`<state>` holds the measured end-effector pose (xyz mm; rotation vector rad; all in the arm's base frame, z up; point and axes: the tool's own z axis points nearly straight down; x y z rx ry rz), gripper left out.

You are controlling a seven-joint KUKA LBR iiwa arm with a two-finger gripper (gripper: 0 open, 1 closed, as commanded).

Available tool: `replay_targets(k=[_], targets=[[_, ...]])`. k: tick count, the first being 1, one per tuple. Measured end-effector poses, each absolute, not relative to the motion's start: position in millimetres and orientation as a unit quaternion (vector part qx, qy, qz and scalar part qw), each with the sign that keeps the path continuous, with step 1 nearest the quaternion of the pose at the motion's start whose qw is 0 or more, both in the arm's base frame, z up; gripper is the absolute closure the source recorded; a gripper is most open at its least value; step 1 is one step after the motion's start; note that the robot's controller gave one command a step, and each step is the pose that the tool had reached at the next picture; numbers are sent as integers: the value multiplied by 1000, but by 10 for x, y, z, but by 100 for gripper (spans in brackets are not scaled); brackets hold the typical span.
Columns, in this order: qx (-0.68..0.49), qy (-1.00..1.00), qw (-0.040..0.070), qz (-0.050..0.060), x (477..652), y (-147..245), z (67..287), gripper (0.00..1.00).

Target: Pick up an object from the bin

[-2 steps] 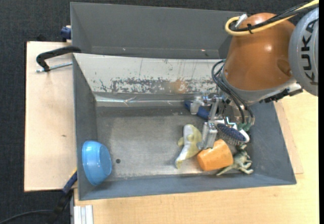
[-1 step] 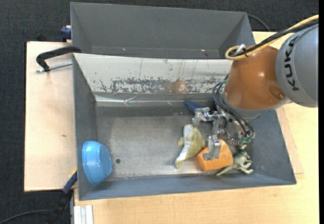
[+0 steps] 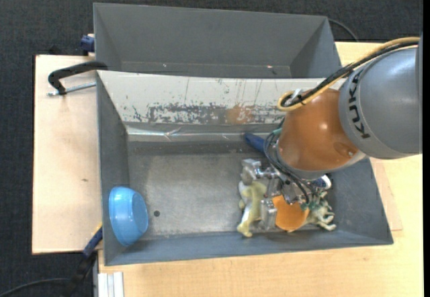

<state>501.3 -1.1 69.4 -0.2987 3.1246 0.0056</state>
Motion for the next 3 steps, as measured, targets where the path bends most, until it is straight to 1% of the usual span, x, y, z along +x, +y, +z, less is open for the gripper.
replay_targets(k=[1, 2, 3], targets=[[-94, 996, 7, 1, 5049, -27, 739, 100], [-168, 986, 5, 1, 5184, -281, 809, 100], [-150, 989, 7, 0, 4991, 2, 2280, 100]])
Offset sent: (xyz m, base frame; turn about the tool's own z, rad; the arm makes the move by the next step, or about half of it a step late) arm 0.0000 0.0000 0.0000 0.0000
